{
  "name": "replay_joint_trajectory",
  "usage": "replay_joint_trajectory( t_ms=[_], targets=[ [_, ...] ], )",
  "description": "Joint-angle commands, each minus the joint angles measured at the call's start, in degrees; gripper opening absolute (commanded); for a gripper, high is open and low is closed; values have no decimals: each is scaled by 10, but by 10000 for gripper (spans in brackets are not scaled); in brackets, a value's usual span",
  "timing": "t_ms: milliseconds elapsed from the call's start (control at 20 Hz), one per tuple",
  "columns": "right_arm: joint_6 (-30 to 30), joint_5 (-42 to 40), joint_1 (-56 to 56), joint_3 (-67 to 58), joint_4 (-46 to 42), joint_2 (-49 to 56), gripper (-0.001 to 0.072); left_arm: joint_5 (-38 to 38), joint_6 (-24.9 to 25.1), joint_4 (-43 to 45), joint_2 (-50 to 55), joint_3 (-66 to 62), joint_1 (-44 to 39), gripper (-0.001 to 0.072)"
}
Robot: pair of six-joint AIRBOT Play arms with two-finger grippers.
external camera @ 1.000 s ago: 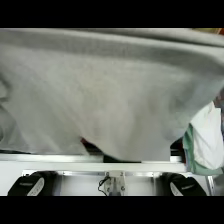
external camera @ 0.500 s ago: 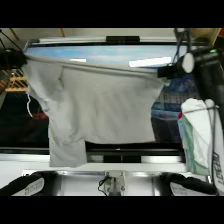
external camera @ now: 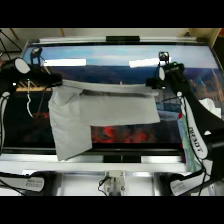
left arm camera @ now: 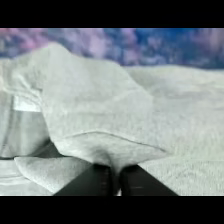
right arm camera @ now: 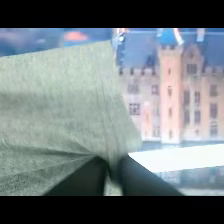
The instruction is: Fold the shirts.
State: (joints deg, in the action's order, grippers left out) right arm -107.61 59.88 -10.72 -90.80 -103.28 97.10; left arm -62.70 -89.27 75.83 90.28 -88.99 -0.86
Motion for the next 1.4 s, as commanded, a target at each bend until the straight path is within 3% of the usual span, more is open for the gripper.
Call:
replay_joint_trajectory(
  t_ms=[0, 50, 150, 200, 250, 300, 400, 450, 500, 600, 900, 950, 1250, 1300, 1350],
  targets=[
    [35, 12, 0, -2, -3, -10, 466, -69, 1, -38, 27, -11, -2, 452],
    [54, 33, 0, -2, -49, -29, 466, -118, 1, -22, 27, -31, 9, 498],
    [99, 98, 17, -2, -130, -63, 465, -229, 13, 28, 22, -67, 42, 495],
    [129, 135, 43, -2, -116, -74, 461, -276, 21, 40, 12, -65, 62, 462],
    [153, 180, 81, -2, -70, -79, 455, -303, 34, 35, -4, -46, 86, 369],
    [171, 220, 123, 2, -6, -80, 455, -305, 38, 28, -28, -10, 107, 374],
    [192, 275, 214, 30, 141, -80, 459, -265, 56, -12, -90, 121, 150, 424],
    [195, 294, 253, 50, 208, -80, 475, -233, 64, -30, -117, 192, 170, 512],
    [199, 304, 281, 68, 261, -80, 477, -200, 69, -48, -140, 263, 189, 543],
    [200, 312, 315, 93, 326, -80, 477, -139, 92, -92, -159, 365, 220, 541],
    [199, 289, 316, 99, 327, -80, 477, 3, 113, -129, -153, 428, 218, 506],
    [199, 285, 316, 99, 327, -80, 477, 16, 112, -129, -152, 428, 216, 457],
    [221, 285, 316, 100, 344, -80, 484, 42, 111, -129, -110, 428, 196, 453],
    [225, 283, 315, 100, 355, -80, 625, 43, 111, -129, -100, 428, 191, 451],
    [226, 281, 313, 100, 358, -78, 625, 42, 110, -129, -96, 428, 186, 325]
  ],
)
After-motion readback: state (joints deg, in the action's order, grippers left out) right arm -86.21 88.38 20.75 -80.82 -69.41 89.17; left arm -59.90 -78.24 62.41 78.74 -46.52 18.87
